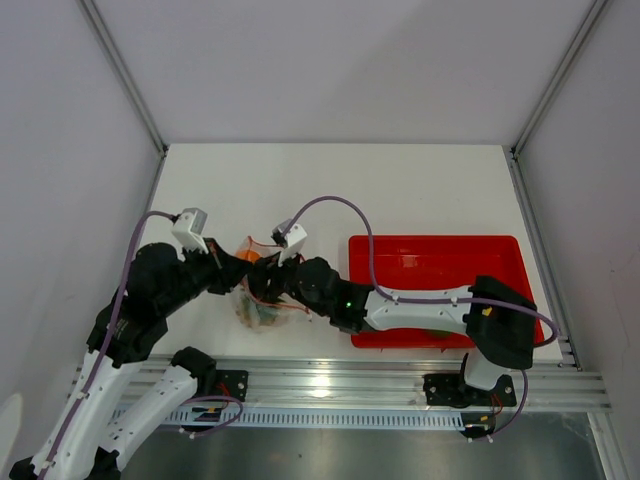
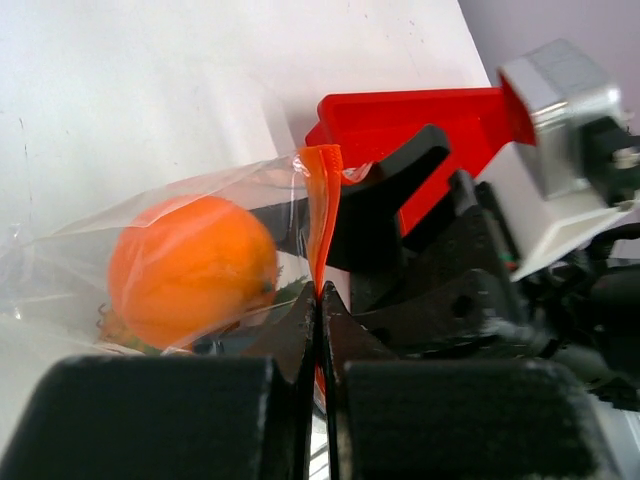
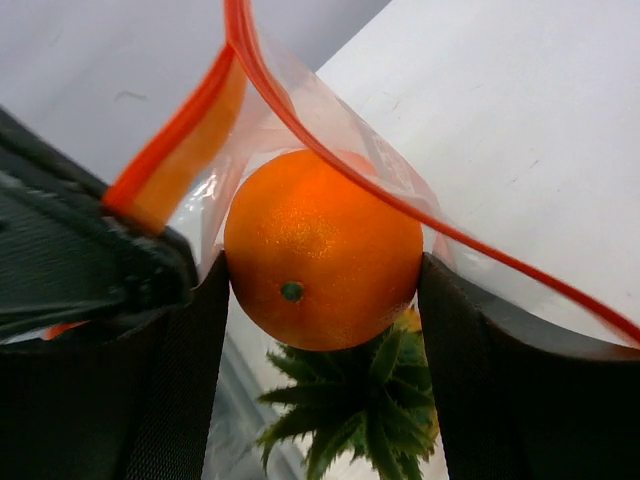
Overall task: Place the food in the zip-top bag and seal the zipper
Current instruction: Place the fake fruit in the zipper food storage bag.
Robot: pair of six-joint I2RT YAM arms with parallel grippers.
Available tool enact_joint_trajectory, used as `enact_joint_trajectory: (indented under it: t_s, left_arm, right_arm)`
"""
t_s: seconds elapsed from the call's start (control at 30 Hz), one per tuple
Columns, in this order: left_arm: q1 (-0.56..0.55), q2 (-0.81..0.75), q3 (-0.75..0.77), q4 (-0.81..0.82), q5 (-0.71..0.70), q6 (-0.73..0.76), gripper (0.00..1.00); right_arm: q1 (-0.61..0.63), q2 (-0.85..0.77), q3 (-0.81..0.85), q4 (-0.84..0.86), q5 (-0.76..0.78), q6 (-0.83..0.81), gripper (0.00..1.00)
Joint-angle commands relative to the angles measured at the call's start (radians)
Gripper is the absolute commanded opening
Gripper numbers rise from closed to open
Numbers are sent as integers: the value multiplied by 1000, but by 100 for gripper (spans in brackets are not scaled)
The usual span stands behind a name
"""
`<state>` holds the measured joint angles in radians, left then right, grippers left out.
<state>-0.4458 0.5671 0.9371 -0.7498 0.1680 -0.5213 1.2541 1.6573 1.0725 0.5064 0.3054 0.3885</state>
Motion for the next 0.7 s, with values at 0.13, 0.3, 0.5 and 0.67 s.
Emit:
enact_joint_trajectory:
  t_s: [0.13,0.3,0.5,0.67]
  left_arm:
    - [-5,-13,20,3,64,-17,1]
    - [-5,-15,17,-5,57,-14,1]
    - [-5,-19,12,-14,33,-5,0]
    - [-5,-21,12,-8,31,-2,1]
  right_arm:
    - [-4,120,139,-8,40,13,13]
    - [-8,116,139,-34,12,9,77]
    - [-12,39,103,-77,28,7,98]
    - [-12,-1,95,-134,18,7,100]
